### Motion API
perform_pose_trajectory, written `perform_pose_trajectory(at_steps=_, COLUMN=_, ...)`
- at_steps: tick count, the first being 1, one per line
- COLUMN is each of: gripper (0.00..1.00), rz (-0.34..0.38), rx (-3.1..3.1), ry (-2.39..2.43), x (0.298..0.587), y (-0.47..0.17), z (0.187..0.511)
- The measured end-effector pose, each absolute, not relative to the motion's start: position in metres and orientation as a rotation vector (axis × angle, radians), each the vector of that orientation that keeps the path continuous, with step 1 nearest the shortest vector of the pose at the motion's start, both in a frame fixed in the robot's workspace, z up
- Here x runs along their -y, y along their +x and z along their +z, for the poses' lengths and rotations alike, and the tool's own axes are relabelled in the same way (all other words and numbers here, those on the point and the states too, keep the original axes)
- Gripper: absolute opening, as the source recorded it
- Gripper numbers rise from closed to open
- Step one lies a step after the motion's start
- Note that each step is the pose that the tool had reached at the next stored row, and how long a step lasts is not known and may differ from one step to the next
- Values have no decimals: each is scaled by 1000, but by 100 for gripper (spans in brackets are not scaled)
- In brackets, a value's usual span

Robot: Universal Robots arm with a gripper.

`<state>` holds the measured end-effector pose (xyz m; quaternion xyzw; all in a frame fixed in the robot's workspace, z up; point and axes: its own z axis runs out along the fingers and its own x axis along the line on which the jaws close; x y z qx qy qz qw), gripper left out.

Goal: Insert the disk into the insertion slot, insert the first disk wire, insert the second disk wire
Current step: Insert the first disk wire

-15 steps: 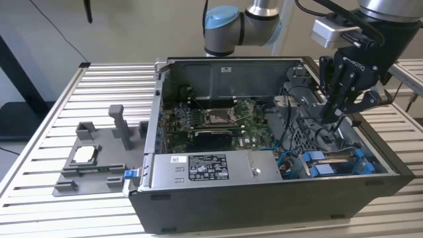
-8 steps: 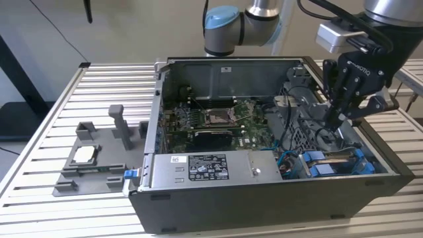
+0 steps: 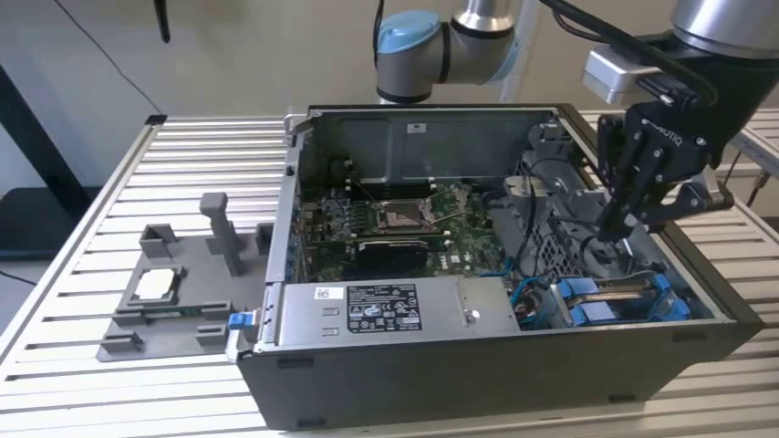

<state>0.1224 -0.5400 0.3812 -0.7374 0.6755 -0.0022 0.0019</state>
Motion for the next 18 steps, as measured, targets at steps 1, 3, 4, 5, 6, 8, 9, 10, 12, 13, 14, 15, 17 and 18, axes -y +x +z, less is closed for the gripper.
perform_pose_trajectory(at_steps=1, gripper=19, rz=-7, rx=-2125, ry=-2309, x=540, y=123, z=381)
perform_pose_trajectory(at_steps=3, gripper=19, rz=-7, rx=-2133, ry=-2302, x=540, y=124, z=380)
perform_pose_trajectory(at_steps=4, gripper=19, rz=-7, rx=-2136, ry=-2299, x=540, y=125, z=380)
perform_pose_trajectory(at_steps=5, gripper=19, rz=-7, rx=-2138, ry=-2297, x=541, y=126, z=379)
perform_pose_trajectory(at_steps=6, gripper=19, rz=-6, rx=-2140, ry=-2295, x=541, y=127, z=379)
perform_pose_trajectory(at_steps=8, gripper=19, rz=-5, rx=-2142, ry=-2294, x=543, y=128, z=379)
perform_pose_trajectory(at_steps=9, gripper=19, rz=-4, rx=-2143, ry=-2294, x=543, y=129, z=379)
perform_pose_trajectory(at_steps=10, gripper=19, rz=-3, rx=-2144, ry=-2294, x=544, y=130, z=379)
perform_pose_trajectory(at_steps=12, gripper=19, rz=0, rx=-2146, ry=-2294, x=546, y=132, z=379)
perform_pose_trajectory(at_steps=13, gripper=19, rz=1, rx=-2147, ry=-2295, x=547, y=132, z=379)
perform_pose_trajectory(at_steps=14, gripper=19, rz=3, rx=-2148, ry=-2295, x=549, y=133, z=378)
perform_pose_trajectory(at_steps=15, gripper=19, rz=5, rx=-2149, ry=-2296, x=550, y=134, z=378)
perform_pose_trajectory(at_steps=17, gripper=19, rz=9, rx=-2152, ry=-2297, x=552, y=135, z=378)
perform_pose_trajectory(at_steps=18, gripper=19, rz=11, rx=-2153, ry=-2298, x=553, y=135, z=378)
